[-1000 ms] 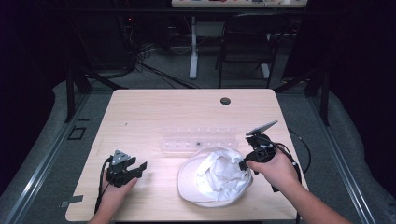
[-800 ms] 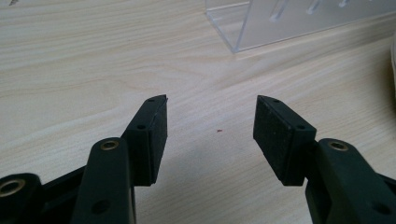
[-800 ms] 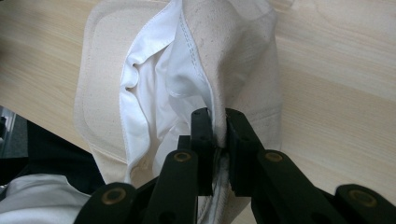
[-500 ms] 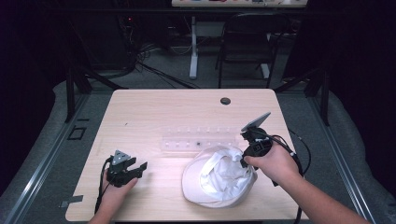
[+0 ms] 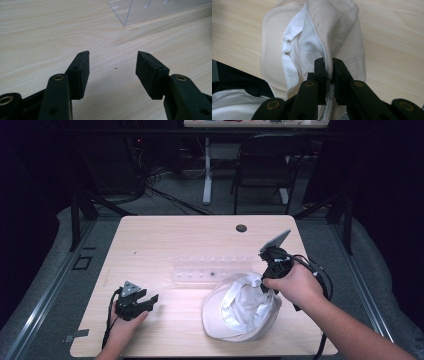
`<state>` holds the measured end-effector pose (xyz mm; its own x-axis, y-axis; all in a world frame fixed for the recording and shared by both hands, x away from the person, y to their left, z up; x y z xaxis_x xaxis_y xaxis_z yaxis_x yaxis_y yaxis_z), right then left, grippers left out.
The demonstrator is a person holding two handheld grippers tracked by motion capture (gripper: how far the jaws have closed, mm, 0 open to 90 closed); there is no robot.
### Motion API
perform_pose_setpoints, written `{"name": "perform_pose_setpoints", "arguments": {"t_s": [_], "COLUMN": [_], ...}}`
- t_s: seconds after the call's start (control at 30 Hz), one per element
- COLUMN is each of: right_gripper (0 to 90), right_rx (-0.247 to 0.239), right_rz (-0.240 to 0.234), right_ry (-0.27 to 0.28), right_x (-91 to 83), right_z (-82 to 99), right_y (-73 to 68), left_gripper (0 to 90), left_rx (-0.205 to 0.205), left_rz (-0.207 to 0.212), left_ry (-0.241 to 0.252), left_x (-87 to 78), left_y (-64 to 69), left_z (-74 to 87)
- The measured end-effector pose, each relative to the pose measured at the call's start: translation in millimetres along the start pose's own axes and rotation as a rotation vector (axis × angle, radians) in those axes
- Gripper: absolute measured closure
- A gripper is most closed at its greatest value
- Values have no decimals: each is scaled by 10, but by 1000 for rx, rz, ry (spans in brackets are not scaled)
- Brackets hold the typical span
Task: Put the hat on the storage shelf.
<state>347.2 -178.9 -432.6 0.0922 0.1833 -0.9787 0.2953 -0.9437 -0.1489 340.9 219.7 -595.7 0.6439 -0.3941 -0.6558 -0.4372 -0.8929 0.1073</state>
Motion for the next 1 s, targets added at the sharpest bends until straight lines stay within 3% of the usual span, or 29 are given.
{"name": "perform_pose_setpoints", "arguments": {"t_s": [0.2,0.37,0.57,0.6,0.63,0.8,1.0], "right_gripper": [828,829,829,829,829,829,830], "right_rx": [16,40,69,55,75,107,120], "right_rz": [12,-12,-88,-97,-107,-171,-261], "right_ry": [-14,-19,0,-18,4,12,-17], "right_x": [-90,-189,-300,-321,-318,-367,-463], "right_z": [-34,-74,-116,-117,-123,-138,-136], "right_y": [-24,-16,-12,4,-8,10,55], "left_gripper": [451,451,450,450,451,450,450], "left_rx": [0,4,5,5,4,4,2], "left_rz": [4,2,3,3,3,3,4], "left_ry": [-10,-3,-2,-2,-1,-1,-5], "left_x": [-2,7,6,7,8,8,8], "left_y": [9,11,14,15,16,16,20], "left_z": [2,0,-1,0,-1,-1,0]}}
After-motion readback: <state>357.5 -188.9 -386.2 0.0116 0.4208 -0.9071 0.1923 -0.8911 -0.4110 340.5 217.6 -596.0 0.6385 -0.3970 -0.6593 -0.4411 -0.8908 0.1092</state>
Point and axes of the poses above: each handheld gripper's, and its own axes: x roughly forward along the jaws, z roughly out of its underside, y roughly to its right, the point moved 4 cm from there along x, roughly forward along the jaws, and after that the axes turned 1 degree about -x, right-handed, at the moved point
